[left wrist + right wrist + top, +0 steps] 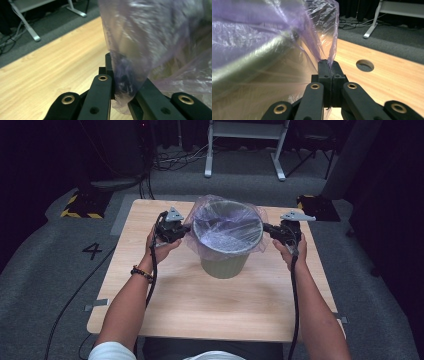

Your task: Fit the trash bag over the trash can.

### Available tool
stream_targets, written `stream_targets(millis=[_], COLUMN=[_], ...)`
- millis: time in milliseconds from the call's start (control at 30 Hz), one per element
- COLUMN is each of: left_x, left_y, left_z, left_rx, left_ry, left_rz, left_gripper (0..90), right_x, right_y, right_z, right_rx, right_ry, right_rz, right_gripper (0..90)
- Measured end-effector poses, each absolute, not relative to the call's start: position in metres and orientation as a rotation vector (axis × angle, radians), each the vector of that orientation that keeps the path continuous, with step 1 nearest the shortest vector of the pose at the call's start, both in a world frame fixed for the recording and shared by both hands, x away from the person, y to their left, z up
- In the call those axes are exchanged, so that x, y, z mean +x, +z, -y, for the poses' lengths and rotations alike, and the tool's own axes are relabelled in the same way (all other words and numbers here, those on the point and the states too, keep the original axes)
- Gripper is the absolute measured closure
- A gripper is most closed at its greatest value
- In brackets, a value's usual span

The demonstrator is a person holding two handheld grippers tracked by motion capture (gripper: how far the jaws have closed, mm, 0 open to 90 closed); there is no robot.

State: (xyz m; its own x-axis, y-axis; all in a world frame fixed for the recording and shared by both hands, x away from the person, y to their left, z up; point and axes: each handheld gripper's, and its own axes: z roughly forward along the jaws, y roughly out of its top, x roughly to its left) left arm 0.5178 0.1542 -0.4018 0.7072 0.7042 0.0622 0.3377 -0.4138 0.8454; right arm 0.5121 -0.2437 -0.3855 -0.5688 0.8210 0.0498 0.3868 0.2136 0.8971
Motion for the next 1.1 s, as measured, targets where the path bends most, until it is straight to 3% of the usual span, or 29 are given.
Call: stream_targets(millis=[433,833,967,1100], left_x=[0.508,0.477,0.47,0.461], left_y=[-0.422,-0.421,-0.423,-0.427], left_z=[-0.151,-0.157,-0.16,-0.166], left_rx=[2.125,2.145,2.156,2.146], left_ry=[0.492,0.468,0.492,0.467], left_rz=[-0.771,-0.691,-0.683,-0.673], left_gripper=[89.8,89.3,83.0,85.3], right_x=[0.503,0.481,0.475,0.468], right_y=[-0.409,-0.408,-0.41,-0.412], right_z=[0.247,0.249,0.248,0.247], right_rx=[1.12,1.022,0.996,0.978], right_ry=[1.309,1.333,1.334,1.352], right_rz=[-2.134,-2.166,-2.182,-2.189], right_gripper=[89.5,89.5,89.5,89.5])
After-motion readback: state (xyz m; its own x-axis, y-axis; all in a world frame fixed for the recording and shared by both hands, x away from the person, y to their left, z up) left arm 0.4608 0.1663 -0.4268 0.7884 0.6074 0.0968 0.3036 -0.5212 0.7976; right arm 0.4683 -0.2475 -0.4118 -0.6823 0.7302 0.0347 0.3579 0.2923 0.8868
